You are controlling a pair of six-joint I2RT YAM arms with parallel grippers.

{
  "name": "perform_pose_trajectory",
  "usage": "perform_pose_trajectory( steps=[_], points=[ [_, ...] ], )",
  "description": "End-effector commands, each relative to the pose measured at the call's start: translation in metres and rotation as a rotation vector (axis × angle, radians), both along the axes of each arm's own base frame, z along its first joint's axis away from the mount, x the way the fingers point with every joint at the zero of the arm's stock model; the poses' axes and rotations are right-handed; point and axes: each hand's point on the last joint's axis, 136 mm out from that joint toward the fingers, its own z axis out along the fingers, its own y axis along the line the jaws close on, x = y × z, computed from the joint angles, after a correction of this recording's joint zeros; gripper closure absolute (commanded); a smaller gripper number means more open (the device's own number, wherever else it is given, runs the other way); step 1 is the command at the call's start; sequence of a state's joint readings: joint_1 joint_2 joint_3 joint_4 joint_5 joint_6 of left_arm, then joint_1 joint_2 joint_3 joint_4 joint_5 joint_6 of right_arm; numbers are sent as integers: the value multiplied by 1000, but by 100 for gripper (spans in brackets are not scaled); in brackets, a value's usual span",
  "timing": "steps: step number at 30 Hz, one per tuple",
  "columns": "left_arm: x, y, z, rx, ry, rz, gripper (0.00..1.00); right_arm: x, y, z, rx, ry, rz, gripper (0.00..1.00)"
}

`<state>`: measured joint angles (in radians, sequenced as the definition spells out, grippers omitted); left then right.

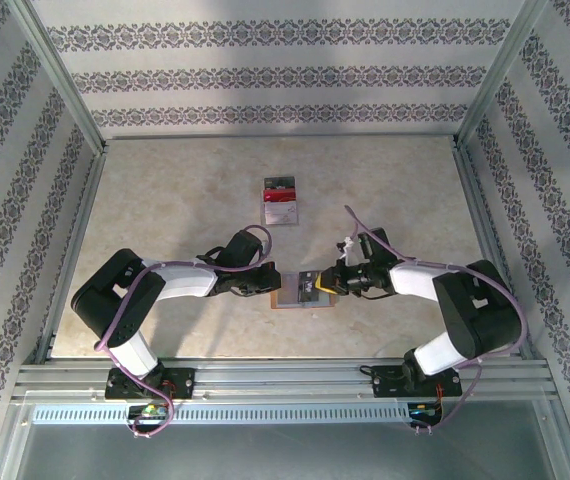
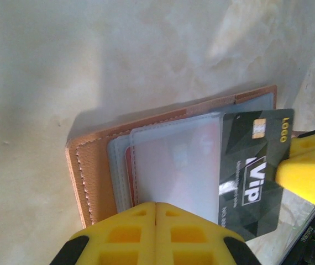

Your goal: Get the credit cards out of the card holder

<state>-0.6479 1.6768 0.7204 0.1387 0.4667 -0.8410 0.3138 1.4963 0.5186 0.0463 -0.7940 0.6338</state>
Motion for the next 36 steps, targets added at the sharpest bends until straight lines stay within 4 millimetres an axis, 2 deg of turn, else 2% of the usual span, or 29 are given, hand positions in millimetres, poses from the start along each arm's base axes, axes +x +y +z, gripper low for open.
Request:
perform_pose_trajectory(
  steps=[1,6,10,15,17,20,25,29,32,34,36],
  points=[
    [-7,12,-16,65,26,2,97,-5,-10,9,-17,-43,17,100],
    [10,-2,31,20,-94,-56,86,-5,-15,38,-35,-138,53,100],
    [25,-4,84,15,-221,-94,76,-2,-18,65,-55,-217,87,100],
    [33,13,149,13,-412,-105,68,5,-18,102,-70,-358,136,100],
    [31,24,176,18,-512,-113,63,7,-18,119,-82,-425,165,100],
    [24,39,203,26,-635,-137,55,10,-18,139,-107,-514,205,100],
    [6,52,237,20,-799,-199,37,12,-15,164,-149,-652,289,100],
    [-12,46,256,-30,-921,-311,27,4,-5,177,-251,-799,434,100],
    [-23,41,268,-70,-1012,-384,20,-7,6,187,-276,-908,548,100],
    [-29,38,269,-81,-1057,-433,13,-9,8,194,-291,-978,593,100],
    [-34,36,270,-79,-1095,-488,11,-12,10,201,-291,-1037,626,100]
  ],
)
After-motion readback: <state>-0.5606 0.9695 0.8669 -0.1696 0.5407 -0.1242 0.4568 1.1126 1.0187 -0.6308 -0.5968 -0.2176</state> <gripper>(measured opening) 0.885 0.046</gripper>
